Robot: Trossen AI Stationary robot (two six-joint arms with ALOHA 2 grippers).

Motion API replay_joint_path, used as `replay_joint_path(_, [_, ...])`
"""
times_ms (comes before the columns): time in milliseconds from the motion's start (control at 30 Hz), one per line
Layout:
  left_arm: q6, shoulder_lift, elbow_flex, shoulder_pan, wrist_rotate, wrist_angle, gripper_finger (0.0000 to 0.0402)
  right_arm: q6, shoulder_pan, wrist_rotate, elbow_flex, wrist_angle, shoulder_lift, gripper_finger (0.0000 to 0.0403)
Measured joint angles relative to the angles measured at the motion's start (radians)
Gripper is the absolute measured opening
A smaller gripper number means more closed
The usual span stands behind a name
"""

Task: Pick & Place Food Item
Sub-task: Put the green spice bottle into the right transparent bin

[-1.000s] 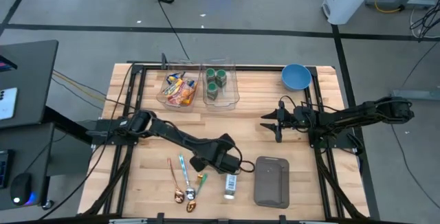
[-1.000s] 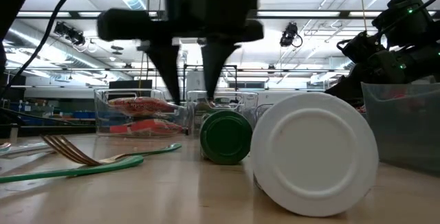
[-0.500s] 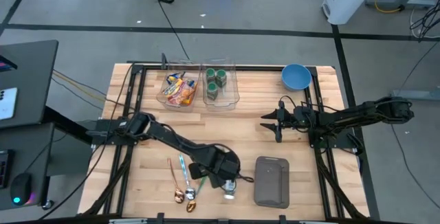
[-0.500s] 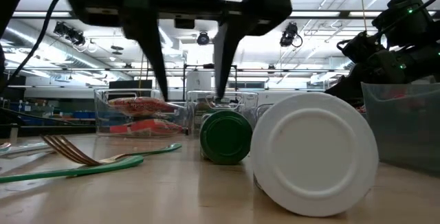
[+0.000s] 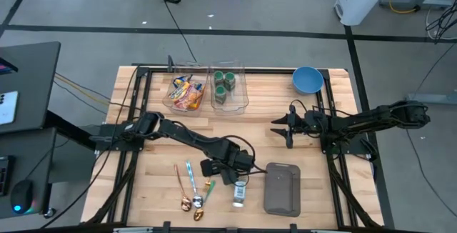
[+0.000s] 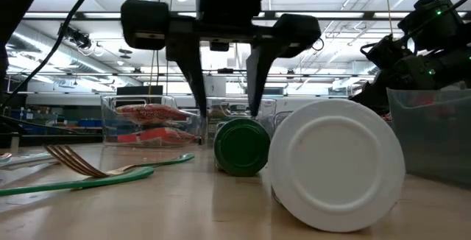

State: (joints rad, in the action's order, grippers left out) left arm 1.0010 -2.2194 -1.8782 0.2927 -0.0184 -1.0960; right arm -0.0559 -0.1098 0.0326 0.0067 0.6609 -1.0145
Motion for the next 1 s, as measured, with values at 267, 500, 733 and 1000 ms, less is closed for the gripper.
replay_joint_path(267, [0.052,-0.017,-0.001,-0.030,0.008,0.002,0.0244,0.001,0.000,0.000,0.000,-0.008,0.000,0.0167])
replay_joint_path(500, [0.097,-0.045,0.000,-0.033,0.020,0.040,0.0246,0.003,0.000,-0.001,0.000,-0.008,0.000,0.0167])
replay_joint_path(733, [0.023,-0.109,0.000,-0.041,0.018,0.038,0.0244,0.008,0.000,-0.008,0.000,-0.008,0.000,0.0167])
replay_joint_path(1000, [-0.194,-0.129,-0.006,-0.042,0.021,0.033,0.0207,0.003,0.000,-0.011,0.000,-0.008,0.000,0.0167])
